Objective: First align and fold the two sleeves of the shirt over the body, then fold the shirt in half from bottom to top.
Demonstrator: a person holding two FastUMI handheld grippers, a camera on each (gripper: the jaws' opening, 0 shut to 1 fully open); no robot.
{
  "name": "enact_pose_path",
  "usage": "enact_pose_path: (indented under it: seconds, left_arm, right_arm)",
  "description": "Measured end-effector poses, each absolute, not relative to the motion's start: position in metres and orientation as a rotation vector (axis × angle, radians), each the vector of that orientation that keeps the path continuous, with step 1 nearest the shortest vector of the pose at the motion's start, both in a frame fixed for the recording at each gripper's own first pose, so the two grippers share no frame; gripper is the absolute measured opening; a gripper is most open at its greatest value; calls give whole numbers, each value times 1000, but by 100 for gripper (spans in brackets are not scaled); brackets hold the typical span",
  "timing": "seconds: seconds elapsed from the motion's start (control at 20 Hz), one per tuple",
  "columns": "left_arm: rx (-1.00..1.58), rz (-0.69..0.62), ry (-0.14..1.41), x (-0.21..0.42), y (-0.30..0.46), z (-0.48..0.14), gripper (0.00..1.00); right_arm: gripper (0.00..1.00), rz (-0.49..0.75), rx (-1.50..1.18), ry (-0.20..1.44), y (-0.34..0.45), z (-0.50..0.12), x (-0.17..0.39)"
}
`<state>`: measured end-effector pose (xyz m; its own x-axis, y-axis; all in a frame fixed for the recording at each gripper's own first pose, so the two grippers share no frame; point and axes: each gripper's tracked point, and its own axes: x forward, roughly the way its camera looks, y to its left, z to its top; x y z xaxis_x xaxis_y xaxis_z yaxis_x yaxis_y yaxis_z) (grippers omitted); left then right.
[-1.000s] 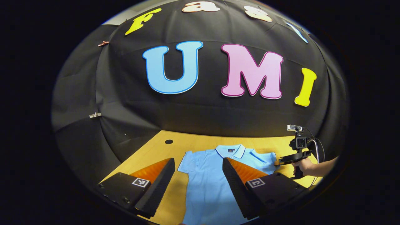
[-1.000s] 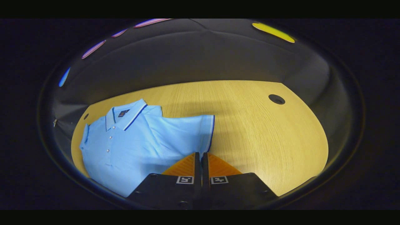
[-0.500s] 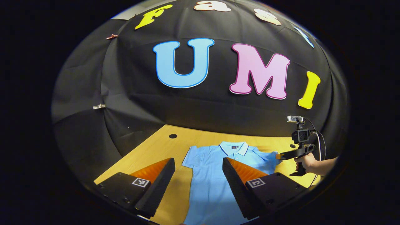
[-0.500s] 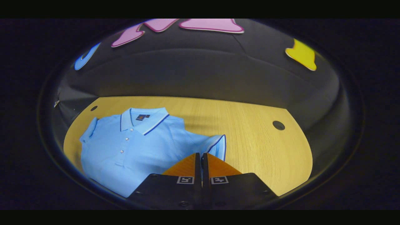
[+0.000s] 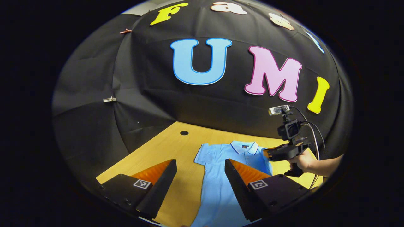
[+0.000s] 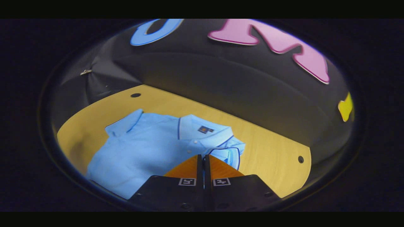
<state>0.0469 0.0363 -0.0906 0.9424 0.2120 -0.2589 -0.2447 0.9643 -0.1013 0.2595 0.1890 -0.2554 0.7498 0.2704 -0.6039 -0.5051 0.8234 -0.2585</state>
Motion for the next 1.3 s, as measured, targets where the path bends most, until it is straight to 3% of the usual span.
enact_pose_path:
  seconds: [0.05, 0.1, 0.3, 0.35, 0.4, 0.9, 1.3]
  left_arm:
    - [-139, 239, 247, 46, 41, -92, 97]
    - [-145, 245, 246, 46, 45, -92, 98]
    - [-159, 258, 250, 56, 59, -100, 98]
    - [-159, 257, 253, 62, 62, -102, 98]
    - [-155, 250, 255, 68, 63, -104, 98]
    - [-108, 144, 386, 214, 65, -168, 98]
    - [-149, 187, 594, 301, 72, -267, 98]
  right_arm:
    - [0, 476, -450, 582, 206, -257, 249]
    - [8, 529, -453, 581, 225, -261, 237]
    - [77, 643, -417, 591, 270, -270, 192]
    - [82, 656, -405, 593, 271, -269, 186]
    - [95, 655, -400, 591, 267, -267, 177]
    - [97, 416, -280, 509, 124, -195, 151]
    - [97, 250, -180, 482, 29, -170, 151]
